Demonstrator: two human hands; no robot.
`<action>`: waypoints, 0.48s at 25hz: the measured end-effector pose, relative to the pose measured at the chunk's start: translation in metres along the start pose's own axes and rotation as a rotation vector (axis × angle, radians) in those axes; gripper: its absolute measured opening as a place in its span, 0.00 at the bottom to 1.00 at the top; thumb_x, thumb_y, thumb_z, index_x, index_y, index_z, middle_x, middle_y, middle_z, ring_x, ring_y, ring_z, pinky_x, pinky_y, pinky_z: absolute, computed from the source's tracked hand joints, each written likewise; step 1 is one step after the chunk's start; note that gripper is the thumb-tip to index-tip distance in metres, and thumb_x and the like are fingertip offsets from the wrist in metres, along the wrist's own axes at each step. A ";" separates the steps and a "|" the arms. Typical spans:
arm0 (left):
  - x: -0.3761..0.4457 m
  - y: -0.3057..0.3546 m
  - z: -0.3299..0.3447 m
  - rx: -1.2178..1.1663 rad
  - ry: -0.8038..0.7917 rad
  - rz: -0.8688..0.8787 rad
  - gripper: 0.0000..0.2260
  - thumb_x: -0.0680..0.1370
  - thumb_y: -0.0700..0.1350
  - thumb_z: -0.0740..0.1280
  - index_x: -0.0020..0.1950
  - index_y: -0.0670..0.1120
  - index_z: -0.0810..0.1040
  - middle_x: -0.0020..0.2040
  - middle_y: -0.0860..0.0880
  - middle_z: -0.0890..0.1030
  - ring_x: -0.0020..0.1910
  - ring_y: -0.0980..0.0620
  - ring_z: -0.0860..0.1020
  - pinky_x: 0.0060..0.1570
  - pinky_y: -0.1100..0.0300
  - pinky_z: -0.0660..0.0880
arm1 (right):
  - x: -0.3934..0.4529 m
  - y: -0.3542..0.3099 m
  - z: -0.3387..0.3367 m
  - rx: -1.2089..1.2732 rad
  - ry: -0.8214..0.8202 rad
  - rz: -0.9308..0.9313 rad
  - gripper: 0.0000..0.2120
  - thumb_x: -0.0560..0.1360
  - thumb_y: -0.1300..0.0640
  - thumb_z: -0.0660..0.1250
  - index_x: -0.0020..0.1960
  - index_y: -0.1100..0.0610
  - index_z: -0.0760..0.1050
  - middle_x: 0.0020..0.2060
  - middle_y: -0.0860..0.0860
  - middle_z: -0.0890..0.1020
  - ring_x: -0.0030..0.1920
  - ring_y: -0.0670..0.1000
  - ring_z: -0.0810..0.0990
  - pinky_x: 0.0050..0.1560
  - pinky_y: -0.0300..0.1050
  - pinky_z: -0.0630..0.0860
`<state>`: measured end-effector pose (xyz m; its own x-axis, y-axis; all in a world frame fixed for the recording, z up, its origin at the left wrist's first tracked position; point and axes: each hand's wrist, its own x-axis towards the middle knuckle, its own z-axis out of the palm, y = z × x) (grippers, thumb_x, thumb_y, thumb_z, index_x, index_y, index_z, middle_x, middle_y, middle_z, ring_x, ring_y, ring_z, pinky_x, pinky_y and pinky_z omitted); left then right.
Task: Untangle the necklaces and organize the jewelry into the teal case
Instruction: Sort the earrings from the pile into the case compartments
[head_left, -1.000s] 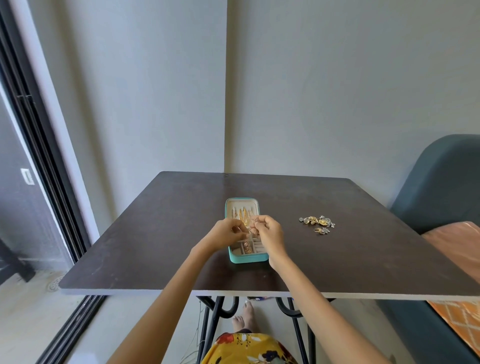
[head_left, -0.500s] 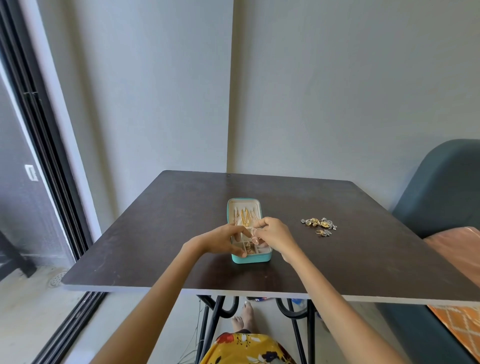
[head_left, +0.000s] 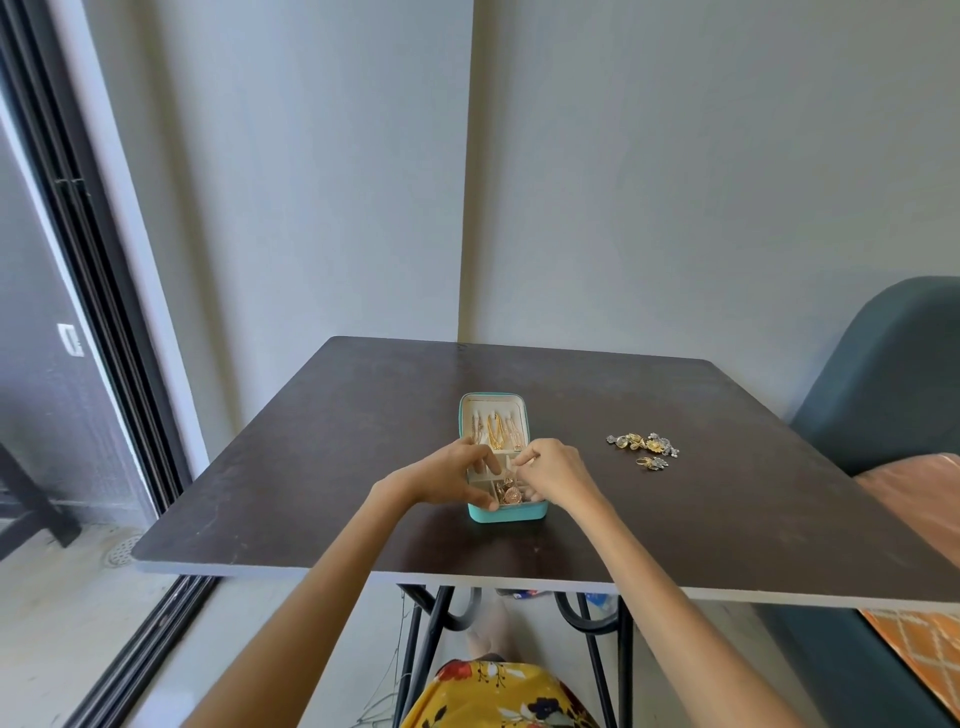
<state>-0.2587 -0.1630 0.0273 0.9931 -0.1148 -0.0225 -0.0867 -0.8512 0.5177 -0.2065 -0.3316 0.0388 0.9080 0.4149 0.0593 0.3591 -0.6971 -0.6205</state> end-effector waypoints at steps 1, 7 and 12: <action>0.000 0.000 0.000 0.018 0.006 0.002 0.19 0.72 0.49 0.72 0.60 0.51 0.72 0.62 0.50 0.67 0.58 0.53 0.69 0.56 0.60 0.73 | 0.000 0.002 -0.002 -0.006 0.007 -0.012 0.08 0.76 0.57 0.65 0.54 0.56 0.80 0.52 0.53 0.83 0.44 0.50 0.83 0.45 0.44 0.82; 0.000 0.000 -0.001 0.147 0.031 0.033 0.14 0.72 0.54 0.72 0.56 0.55 0.77 0.57 0.53 0.69 0.56 0.55 0.67 0.53 0.61 0.67 | -0.003 0.010 -0.003 -0.219 -0.141 -0.133 0.12 0.77 0.60 0.62 0.57 0.52 0.81 0.59 0.50 0.79 0.49 0.47 0.76 0.44 0.40 0.74; -0.002 -0.002 -0.001 0.173 0.066 0.021 0.18 0.71 0.55 0.72 0.60 0.55 0.75 0.62 0.52 0.69 0.58 0.55 0.68 0.54 0.62 0.68 | -0.006 0.011 -0.002 -0.215 0.050 -0.204 0.14 0.78 0.61 0.59 0.42 0.46 0.79 0.53 0.49 0.76 0.54 0.49 0.75 0.44 0.43 0.75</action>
<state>-0.2604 -0.1606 0.0273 0.9935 -0.1043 0.0456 -0.1137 -0.9249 0.3628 -0.2074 -0.3426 0.0332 0.8197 0.5340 0.2074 0.5683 -0.7122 -0.4121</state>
